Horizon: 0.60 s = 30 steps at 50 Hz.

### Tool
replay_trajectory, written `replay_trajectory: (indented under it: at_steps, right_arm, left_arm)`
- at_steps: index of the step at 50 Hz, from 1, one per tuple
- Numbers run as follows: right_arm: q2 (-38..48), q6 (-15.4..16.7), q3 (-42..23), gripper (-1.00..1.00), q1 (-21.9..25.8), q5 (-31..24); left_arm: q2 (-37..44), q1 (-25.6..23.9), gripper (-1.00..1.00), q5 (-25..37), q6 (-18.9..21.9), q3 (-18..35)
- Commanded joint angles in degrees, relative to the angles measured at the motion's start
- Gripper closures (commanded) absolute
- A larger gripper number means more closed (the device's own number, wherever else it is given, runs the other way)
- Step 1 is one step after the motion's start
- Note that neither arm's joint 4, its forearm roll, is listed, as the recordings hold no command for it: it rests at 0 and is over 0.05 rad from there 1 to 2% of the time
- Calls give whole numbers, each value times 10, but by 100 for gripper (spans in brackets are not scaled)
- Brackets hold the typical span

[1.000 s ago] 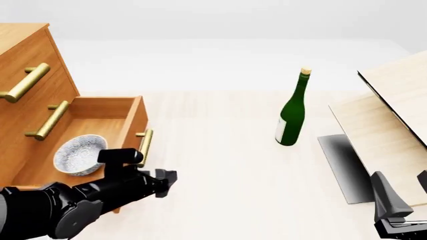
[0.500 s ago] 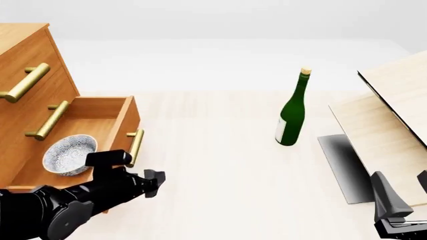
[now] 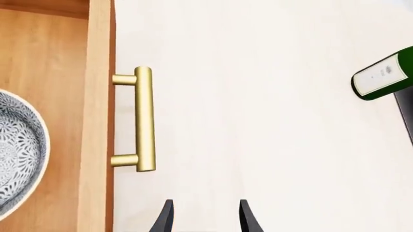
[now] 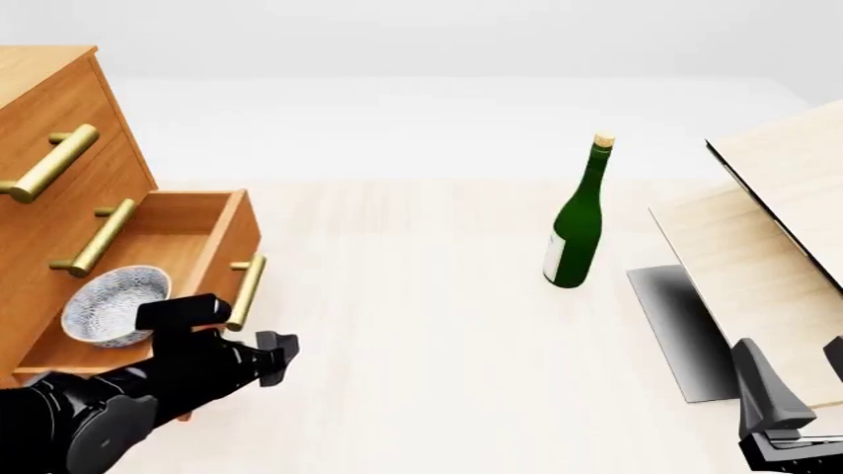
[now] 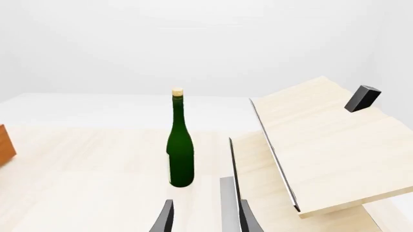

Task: Put the bowl in the bottom drawer of the cabinet and close it.

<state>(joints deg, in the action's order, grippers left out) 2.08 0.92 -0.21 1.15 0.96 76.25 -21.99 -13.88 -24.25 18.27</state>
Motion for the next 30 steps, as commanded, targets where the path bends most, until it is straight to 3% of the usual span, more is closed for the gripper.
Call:
replay_trajectory:
  at_steps: [1,30]
  right_arm:
    - [0,0,0,-100,0,0]
    - [0,0,0,-100,0,0]
  left_arm:
    - [-15,27,-100,5,10,-12]
    - [-52,84,-100,23,37,-27]
